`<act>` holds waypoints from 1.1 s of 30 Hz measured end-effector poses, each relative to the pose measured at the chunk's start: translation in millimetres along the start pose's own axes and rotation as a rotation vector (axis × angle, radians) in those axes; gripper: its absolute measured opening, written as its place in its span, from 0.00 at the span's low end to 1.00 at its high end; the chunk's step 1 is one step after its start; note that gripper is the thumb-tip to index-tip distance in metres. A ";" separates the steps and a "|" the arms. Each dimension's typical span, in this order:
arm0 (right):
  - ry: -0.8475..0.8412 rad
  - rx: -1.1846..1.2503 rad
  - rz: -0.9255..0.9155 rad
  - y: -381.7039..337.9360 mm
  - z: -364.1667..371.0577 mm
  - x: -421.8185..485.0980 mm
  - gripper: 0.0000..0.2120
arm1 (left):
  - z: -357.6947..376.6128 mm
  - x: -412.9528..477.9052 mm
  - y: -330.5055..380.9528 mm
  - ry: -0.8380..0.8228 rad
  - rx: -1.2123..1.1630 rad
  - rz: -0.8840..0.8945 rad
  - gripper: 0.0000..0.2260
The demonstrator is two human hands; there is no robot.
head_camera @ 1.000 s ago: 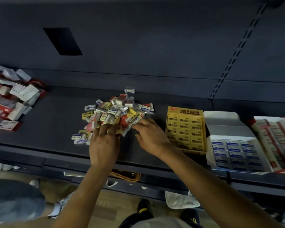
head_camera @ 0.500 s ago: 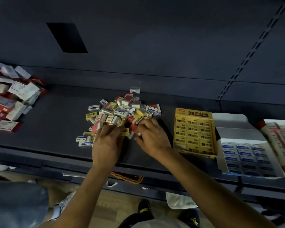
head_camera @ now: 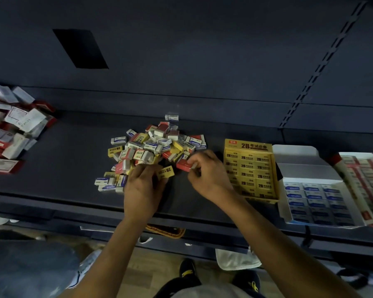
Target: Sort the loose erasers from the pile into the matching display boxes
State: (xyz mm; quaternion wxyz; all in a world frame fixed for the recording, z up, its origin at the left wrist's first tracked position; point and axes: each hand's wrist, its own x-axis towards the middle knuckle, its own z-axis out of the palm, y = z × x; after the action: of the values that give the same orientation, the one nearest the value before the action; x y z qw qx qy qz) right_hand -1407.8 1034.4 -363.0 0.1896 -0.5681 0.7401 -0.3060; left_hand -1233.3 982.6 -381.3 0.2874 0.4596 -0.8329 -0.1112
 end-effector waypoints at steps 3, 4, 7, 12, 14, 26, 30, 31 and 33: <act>0.031 0.156 0.059 5.0 -17.9 -4.9 0.06 | 1.6 1.9 9.1 -0.011 -0.026 0.011 0.12; 0.038 0.214 0.094 7.3 -23.2 -6.7 0.06 | 2.0 2.9 13.7 -0.016 -0.039 0.013 0.13; 0.077 0.399 0.181 14.6 -35.8 -12.2 0.06 | 4.7 5.9 27.8 -0.036 -0.073 0.027 0.13; 0.083 0.467 0.256 29.4 -51.3 -19.8 0.07 | 11.3 10.8 54.8 -0.069 -0.105 0.088 0.14; 0.091 0.478 0.281 35.9 -57.1 -23.3 0.07 | 14.4 12.2 64.6 -0.069 -0.098 0.125 0.13; 0.159 0.550 0.335 66.9 -80.2 -37.1 0.11 | 42.1 15.1 109.4 -0.178 -0.222 0.139 0.13; 0.198 0.550 0.328 74.0 -90.1 -38.4 0.11 | 48.9 14.3 125.4 -0.191 -0.262 0.157 0.13; 0.196 0.542 0.319 75.6 -93.4 -39.6 0.12 | 51.0 13.7 128.9 -0.204 -0.264 0.163 0.14; 0.203 0.520 0.294 79.5 -100.5 -42.9 0.15 | 55.7 12.3 135.6 -0.226 -0.273 0.165 0.14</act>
State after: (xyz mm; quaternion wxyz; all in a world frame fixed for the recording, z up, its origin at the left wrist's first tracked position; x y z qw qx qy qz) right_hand -1516.4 1112.7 -344.5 0.2960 -0.3539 0.7263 -0.5094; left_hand -1365.8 1043.0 -360.8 0.2600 0.3310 -0.8720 -0.2500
